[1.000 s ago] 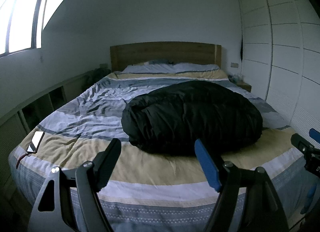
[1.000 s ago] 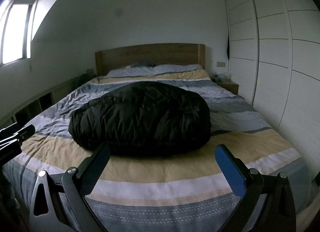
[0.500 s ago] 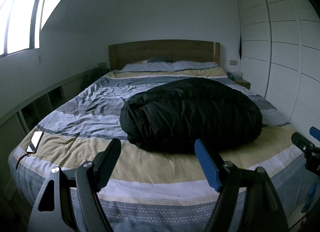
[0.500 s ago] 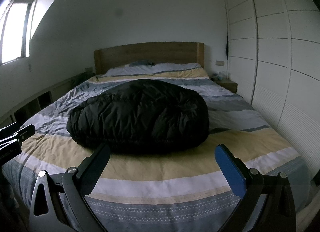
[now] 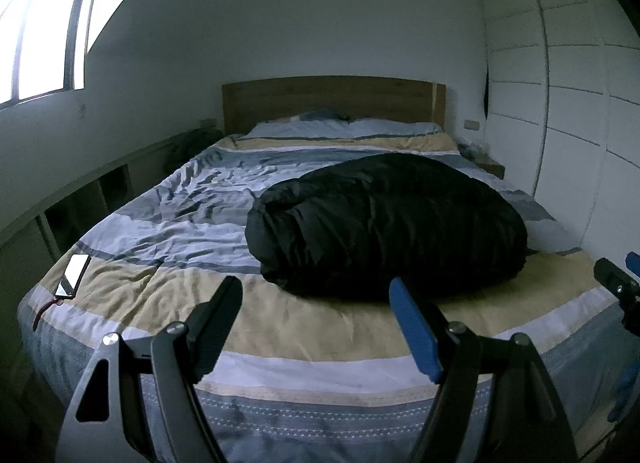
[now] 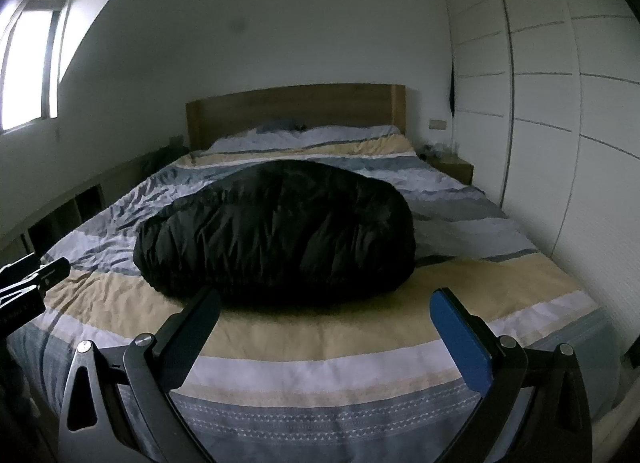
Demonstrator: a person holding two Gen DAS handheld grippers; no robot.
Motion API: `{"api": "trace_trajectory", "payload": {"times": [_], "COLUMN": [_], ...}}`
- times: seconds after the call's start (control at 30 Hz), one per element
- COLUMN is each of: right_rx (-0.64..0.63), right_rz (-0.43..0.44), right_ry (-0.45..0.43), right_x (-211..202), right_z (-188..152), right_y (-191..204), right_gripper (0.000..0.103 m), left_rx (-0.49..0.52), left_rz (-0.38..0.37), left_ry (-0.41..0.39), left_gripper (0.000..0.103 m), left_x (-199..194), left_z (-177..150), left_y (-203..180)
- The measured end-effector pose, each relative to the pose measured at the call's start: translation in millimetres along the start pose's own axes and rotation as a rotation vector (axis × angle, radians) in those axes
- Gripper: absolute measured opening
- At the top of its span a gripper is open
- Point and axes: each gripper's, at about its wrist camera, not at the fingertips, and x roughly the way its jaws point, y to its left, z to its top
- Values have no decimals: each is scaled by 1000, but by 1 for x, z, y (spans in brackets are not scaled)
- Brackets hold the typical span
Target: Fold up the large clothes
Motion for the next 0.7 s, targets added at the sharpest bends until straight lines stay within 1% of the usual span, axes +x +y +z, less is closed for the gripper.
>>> {"api": "trace_trajectory", "payload": {"times": [0.33, 0.7], "right_rx": [4, 19], "right_rz": [5, 5], "right_ry": [-14, -20], "right_x": [-3, 7], "right_z": [8, 21], "right_y": [-1, -9], "right_gripper": [103, 103], "left_rx": [1, 12], "left_rz": [2, 12], "left_ry": [11, 38], "left_gripper": [75, 75], "left_x": [3, 14], "left_z": [2, 5], "left_y": [8, 7]}}
